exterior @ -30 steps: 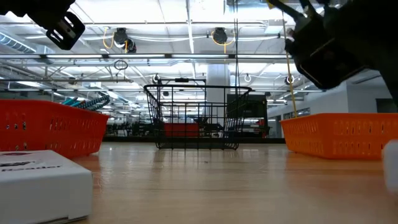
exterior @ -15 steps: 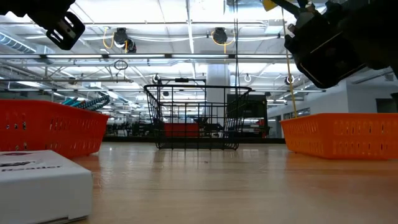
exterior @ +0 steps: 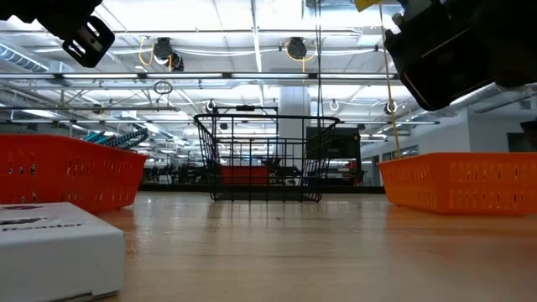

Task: Pick and place items into bin
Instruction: Put the left white charger adapter into the black wire basket

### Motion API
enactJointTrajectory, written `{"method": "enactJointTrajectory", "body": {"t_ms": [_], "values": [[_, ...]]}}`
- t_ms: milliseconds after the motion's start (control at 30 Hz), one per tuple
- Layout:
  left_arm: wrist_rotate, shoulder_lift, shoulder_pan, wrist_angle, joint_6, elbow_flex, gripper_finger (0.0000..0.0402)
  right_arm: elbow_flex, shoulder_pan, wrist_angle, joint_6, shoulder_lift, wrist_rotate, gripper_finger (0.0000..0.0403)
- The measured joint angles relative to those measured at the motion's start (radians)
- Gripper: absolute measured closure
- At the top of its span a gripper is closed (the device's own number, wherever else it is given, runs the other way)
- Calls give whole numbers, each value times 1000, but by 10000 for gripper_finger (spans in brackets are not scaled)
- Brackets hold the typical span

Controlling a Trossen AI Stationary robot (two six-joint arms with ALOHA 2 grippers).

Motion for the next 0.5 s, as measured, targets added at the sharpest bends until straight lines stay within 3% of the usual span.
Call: {"method": "enactJointTrajectory", "body": {"t_ms": [200,500], "values": [[0,0,0,0,0,0,300,-3,-21,-8,-53,-33,170,212],[0,0,0,-1,0,0,300,-3,-59,8,-138,-44,170,214]]}}
